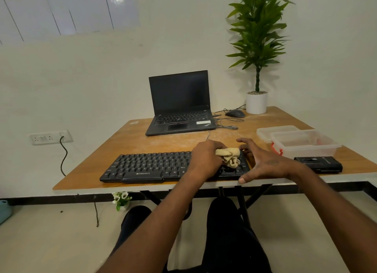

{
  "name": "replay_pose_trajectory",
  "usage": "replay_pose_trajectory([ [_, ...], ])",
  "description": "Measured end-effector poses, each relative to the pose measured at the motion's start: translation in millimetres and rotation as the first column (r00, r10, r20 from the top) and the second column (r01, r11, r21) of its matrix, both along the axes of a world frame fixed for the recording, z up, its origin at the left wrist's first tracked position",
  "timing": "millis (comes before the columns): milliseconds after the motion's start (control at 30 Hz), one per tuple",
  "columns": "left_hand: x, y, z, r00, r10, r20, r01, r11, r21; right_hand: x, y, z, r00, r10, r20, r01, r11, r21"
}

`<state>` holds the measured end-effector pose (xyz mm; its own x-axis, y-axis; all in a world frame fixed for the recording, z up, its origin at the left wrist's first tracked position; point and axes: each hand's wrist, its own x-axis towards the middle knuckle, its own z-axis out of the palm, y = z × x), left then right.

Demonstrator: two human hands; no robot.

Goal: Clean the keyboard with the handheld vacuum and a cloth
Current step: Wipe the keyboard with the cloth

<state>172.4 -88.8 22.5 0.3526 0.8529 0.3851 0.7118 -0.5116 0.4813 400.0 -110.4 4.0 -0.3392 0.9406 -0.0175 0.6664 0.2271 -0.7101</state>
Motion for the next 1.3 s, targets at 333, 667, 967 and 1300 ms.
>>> replay_pose_trajectory([
  [333,35.0,10.6,4.2,0.999,0.038,-0.032,-0.036,0.998,0.055,0.5,2.2,-4.4,1.0,-0.015,0.006,0.014,1.0,0.016],
  [667,23.8,-10.2,9.9,0.989,-0.139,-0.056,0.134,0.988,-0.074,-0.6,2.7,-1.6,1.0,0.012,-0.019,-0.011,1.0,0.017],
  [967,3.0,17.0,5.2,0.997,0.081,-0.005,-0.08,0.995,0.054,2.8,2.4,-5.7,0.999,0.008,-0.052,-0.008,1.0,0.007],
  [1300,-44.6,-18.7,-7.1,0.995,-0.096,0.006,0.096,0.992,-0.085,2.4,1.4,-1.4,0.999,0.01,-0.037,-0.01,1.0,0.015],
])
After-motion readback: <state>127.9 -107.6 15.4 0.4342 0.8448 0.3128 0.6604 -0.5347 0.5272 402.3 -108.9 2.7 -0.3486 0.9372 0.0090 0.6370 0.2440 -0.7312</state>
